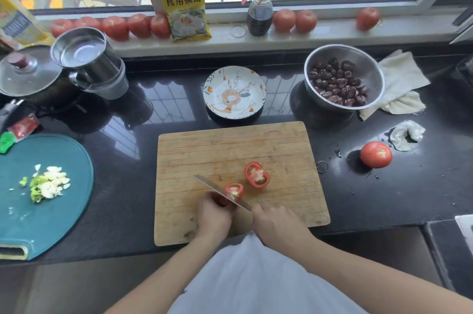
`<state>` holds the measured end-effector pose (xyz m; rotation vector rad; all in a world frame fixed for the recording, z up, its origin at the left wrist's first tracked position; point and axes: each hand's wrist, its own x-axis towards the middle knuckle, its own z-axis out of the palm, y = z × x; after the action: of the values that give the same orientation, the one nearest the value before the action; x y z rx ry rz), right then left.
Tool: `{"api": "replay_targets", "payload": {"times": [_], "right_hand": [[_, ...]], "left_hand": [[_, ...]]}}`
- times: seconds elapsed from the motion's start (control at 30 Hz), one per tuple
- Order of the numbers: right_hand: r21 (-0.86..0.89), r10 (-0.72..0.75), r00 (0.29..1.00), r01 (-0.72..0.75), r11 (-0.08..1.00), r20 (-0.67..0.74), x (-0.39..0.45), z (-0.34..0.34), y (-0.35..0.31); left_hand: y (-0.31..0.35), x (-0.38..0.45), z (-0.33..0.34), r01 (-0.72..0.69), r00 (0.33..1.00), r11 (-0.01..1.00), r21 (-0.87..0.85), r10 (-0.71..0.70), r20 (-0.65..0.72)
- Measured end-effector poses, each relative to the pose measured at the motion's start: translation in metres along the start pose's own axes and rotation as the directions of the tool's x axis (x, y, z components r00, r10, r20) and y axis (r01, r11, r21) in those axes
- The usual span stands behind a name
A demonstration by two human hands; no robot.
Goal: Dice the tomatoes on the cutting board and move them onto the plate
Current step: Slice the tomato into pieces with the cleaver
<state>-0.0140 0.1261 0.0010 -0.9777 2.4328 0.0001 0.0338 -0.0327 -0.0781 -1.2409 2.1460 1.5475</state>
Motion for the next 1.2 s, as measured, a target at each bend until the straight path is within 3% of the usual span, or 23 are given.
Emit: {"api": "replay_targets", "payload": {"times": [0.33,0.5,0.63,0.77,1.07,1.2], "right_hand": [[-0.046,-0.013,1.0,0.013,0.999,0.002,-0.002,-0.008,-0.004],[0.079,0.038,0.999,-0.038,0.996,0.007,0.005,-0.008,-0.002],[0.341,0.105,0.976,-0.034,0.939,-0.19,-0.01,-0.014,0.02],[0.521,0.288,0.922,-0.118,0.845,-0.258,-0.003,-0.024,0.035],[0.56,0.376,0.898,-0.195,0.805,-0.228,-0.004,-0.016,0.039],[0.551,0.376,0.906,-0.216,0.806,-0.195,-0.002,-0.011,0.039]], "left_hand": [[0.001,0.0,-0.001,-0.005,1.0,1.0,-0.009,0.005,0.024],[0.005,-0.001,-0.004,0.002,1.0,0.999,0.04,-0.002,0.018],[0.008,-0.001,-0.011,-0.045,0.999,0.987,0.155,0.041,0.026],[0.011,-0.006,-0.02,-0.125,0.991,0.959,0.256,0.105,0.088],[0.025,-0.003,-0.021,-0.295,0.954,0.874,0.387,0.244,0.177],[0.031,0.004,-0.022,-0.286,0.956,0.863,0.416,0.226,0.187]]}}
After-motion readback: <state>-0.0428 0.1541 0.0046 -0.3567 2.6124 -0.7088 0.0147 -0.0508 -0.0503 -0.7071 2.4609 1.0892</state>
